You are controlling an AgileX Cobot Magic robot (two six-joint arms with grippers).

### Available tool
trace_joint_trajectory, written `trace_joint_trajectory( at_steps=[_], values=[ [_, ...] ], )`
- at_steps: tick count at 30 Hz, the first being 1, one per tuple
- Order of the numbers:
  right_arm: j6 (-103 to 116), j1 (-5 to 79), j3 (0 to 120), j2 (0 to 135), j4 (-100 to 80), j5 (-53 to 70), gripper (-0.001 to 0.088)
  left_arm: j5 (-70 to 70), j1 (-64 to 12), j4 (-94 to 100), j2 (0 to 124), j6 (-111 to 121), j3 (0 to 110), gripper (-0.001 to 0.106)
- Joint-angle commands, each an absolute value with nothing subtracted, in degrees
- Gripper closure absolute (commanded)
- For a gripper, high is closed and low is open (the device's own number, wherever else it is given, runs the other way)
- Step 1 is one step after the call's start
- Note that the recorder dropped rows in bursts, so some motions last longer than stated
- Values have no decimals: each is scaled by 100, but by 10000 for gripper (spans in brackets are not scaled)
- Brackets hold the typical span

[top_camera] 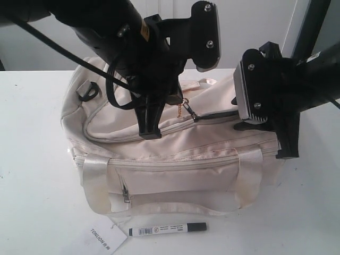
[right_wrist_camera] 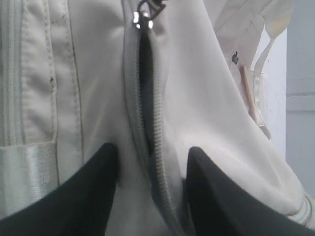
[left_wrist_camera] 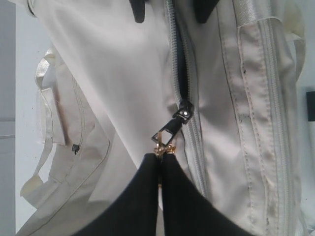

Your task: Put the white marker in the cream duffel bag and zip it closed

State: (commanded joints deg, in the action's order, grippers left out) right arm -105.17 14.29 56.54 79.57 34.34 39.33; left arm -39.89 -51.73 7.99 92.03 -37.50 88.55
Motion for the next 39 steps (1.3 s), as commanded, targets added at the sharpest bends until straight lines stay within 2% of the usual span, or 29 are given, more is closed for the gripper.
trace_joint_trajectory(
  at_steps=[2, 14, 15, 19, 20, 39],
  values=[
    [-10517, 1429, 5654, 7957, 3434, 3960, 541, -3989, -5173, 799, 9203, -3750, 8855, 1053],
    [-10468, 1429, 5654, 8137, 3449, 3950, 563, -3893, -5173, 789, 9203, -3729, 8855, 1053],
    [-10468, 1429, 5654, 8151, 3449, 3939, 594, -3893, -5173, 789, 9203, -3729, 8855, 1053],
    [-10468, 1429, 5654, 8151, 3449, 3936, 846, -3893, -5173, 789, 9203, -3729, 8855, 1053],
    [-10451, 1429, 5654, 8151, 3449, 3936, 868, -3893, -5173, 789, 9203, -3729, 8855, 1053],
    [-9408, 1429, 5654, 8141, 3449, 3320, 868, -3922, -5173, 778, 9203, -3690, 8855, 1053]
  ],
)
